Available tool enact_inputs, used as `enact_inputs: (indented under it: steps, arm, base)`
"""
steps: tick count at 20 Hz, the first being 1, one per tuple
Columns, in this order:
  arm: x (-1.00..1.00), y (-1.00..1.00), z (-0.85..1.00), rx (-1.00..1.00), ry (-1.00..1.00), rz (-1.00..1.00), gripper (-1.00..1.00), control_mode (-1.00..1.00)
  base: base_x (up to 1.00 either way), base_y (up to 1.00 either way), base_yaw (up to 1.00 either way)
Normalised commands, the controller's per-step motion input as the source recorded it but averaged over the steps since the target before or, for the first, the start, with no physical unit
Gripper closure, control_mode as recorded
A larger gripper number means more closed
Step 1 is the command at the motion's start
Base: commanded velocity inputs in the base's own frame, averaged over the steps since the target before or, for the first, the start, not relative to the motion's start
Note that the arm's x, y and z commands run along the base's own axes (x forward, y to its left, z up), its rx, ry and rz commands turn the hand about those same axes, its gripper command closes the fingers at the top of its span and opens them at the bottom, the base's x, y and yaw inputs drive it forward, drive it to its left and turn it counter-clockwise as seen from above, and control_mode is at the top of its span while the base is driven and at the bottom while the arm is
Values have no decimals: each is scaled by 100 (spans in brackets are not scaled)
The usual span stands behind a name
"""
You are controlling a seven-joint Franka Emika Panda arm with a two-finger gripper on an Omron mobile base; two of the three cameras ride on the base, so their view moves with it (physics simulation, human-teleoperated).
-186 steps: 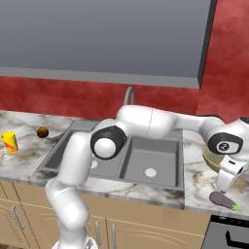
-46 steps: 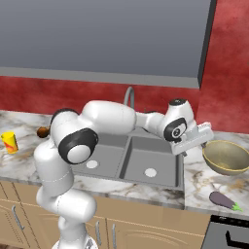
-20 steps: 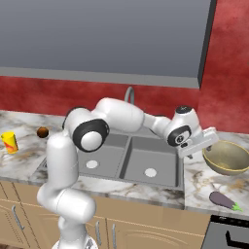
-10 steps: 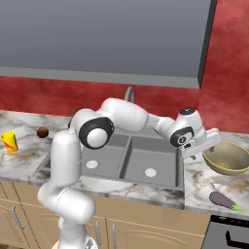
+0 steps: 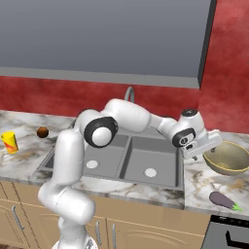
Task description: Remove the eggplant and orange from the sink. Then move the bowl and cup from the counter to the sink for washing.
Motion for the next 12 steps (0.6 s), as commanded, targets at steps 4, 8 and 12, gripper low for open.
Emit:
enact_inputs:
  steps: [4,8,12]
  arm:
    - [8,-8,-12,0,0,0,-100,-100]
    - [4,-10,-10,0,0,0,-100,-100]
    - [5,-9,-10,0,0,0,-100,-100]
  base:
    - [0,0,0]
    - [0,0,0]
    - [0,0,0]
